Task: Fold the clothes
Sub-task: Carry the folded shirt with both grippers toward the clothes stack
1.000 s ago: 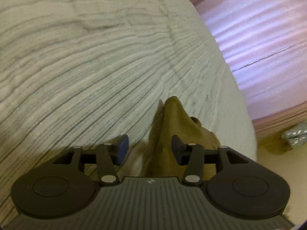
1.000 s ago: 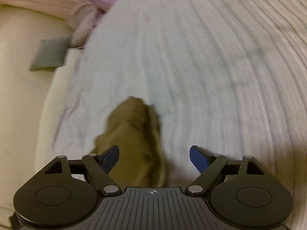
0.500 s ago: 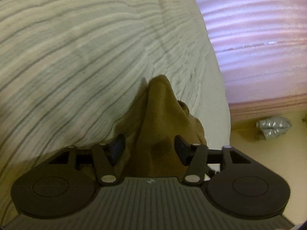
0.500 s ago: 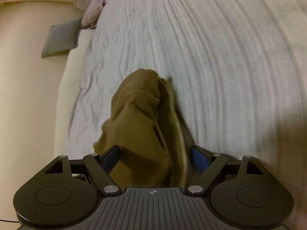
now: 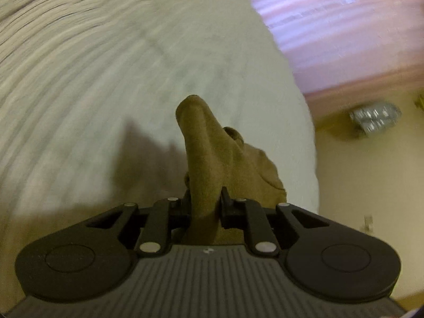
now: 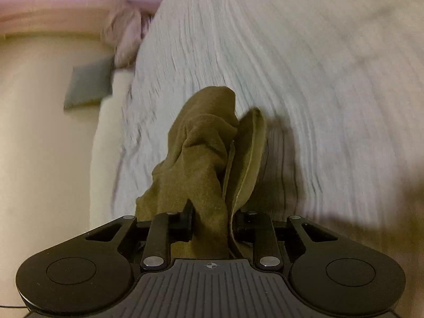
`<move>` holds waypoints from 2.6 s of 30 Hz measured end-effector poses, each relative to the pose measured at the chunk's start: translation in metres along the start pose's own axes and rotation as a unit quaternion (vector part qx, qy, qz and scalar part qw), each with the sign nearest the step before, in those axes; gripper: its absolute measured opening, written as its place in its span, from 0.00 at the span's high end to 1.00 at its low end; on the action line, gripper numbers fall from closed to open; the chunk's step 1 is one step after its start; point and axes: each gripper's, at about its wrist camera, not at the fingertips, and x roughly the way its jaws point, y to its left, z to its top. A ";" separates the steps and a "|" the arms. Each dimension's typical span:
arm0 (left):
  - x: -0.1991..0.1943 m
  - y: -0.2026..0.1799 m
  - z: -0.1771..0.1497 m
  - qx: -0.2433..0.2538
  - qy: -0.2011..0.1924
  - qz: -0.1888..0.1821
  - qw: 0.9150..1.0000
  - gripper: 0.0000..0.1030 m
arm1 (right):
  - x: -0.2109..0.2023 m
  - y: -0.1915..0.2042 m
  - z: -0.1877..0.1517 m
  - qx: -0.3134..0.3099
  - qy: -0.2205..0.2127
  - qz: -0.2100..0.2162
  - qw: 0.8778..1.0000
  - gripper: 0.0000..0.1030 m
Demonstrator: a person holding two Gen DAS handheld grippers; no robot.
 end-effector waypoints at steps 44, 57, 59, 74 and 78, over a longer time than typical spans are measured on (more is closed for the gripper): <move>0.501 -0.694 -0.344 0.324 0.277 -0.175 0.888 0.87 | -0.767 -0.209 0.151 0.168 -0.461 -0.049 0.870 0.76; 0.551 -0.689 -0.349 0.357 0.271 -0.179 0.876 0.84 | -0.761 -0.211 0.123 0.115 -0.502 -0.116 0.849 0.73; 0.552 -0.690 -0.349 0.367 0.265 -0.183 0.872 0.83 | -0.758 -0.206 0.121 0.108 -0.506 -0.133 0.846 0.73; 0.498 -0.727 -0.316 0.407 0.139 -0.156 0.889 0.78 | -0.730 -0.107 0.096 -0.038 -0.561 -0.429 0.707 0.54; 0.518 -0.745 -0.354 0.485 0.140 -0.153 0.850 0.79 | -0.701 -0.111 0.125 -0.083 -0.525 -0.476 0.700 0.63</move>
